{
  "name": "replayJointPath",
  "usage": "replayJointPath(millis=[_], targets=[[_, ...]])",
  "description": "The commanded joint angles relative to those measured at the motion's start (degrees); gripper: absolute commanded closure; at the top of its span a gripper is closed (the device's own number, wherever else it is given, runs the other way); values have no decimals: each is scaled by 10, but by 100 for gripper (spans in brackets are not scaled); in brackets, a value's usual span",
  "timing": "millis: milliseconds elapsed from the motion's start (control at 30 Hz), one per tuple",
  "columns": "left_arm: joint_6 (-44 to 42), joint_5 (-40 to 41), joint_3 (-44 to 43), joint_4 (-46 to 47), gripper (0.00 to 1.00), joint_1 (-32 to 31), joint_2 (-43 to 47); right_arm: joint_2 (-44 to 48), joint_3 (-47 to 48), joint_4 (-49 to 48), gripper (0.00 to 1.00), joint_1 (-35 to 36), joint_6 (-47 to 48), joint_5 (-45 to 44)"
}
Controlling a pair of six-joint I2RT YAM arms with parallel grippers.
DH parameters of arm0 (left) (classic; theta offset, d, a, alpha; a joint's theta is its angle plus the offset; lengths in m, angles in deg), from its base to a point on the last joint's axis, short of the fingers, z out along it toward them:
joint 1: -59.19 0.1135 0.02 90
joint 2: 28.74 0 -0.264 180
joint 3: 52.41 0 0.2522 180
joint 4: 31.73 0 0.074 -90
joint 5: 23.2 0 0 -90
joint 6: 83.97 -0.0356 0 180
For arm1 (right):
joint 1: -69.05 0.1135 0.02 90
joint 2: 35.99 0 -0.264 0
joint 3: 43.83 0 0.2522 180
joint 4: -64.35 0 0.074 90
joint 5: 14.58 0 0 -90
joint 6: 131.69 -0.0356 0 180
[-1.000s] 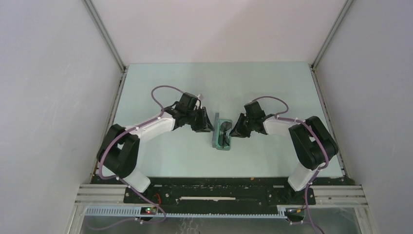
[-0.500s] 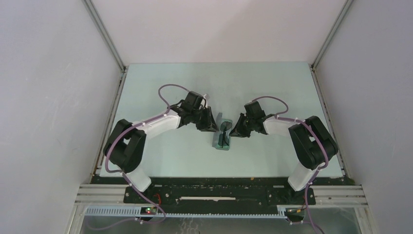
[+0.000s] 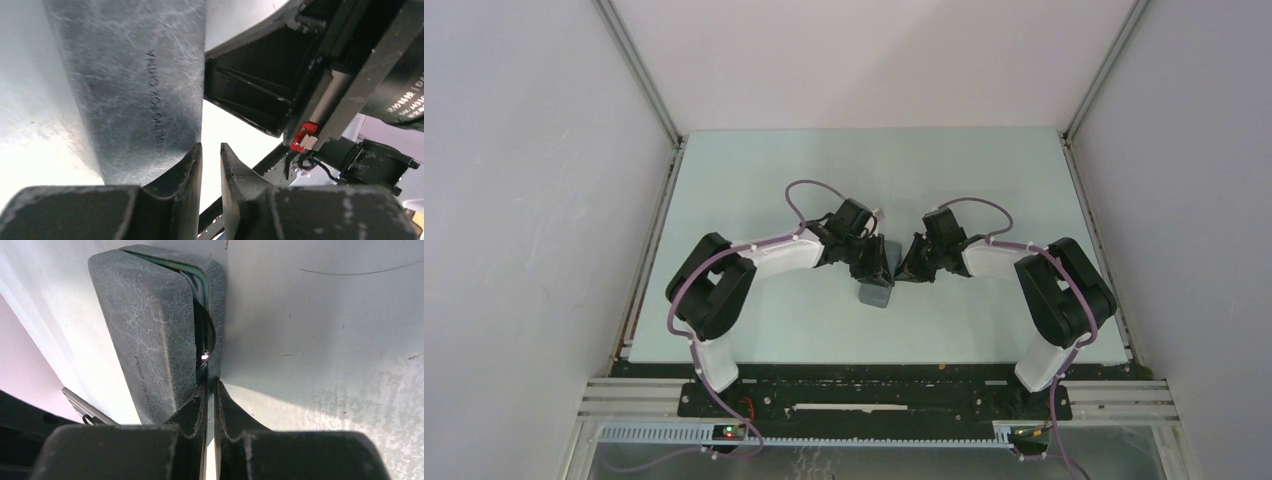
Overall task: Organize the sunglasses
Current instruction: Close the sunglasses case at the center of the board.
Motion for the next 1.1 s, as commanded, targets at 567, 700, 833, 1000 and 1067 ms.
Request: replayJointPath(millis=[567, 700, 833, 1000, 1067], targets=[[-44, 50, -30, -73, 72, 14, 102, 125, -10, 96, 73, 2, 64, -56], [-42, 57, -23, -73, 68, 14, 100, 153, -30, 88, 67, -11, 64, -34], [-39, 63, -18, -73, 66, 14, 98, 186, -62, 74, 66, -29, 58, -22], [-37, 67, -18, -73, 65, 13, 93, 212, -65, 110, 76, -36, 89, -59], [-36, 69, -19, -73, 65, 13, 90, 229, -64, 130, 77, -36, 102, -84]])
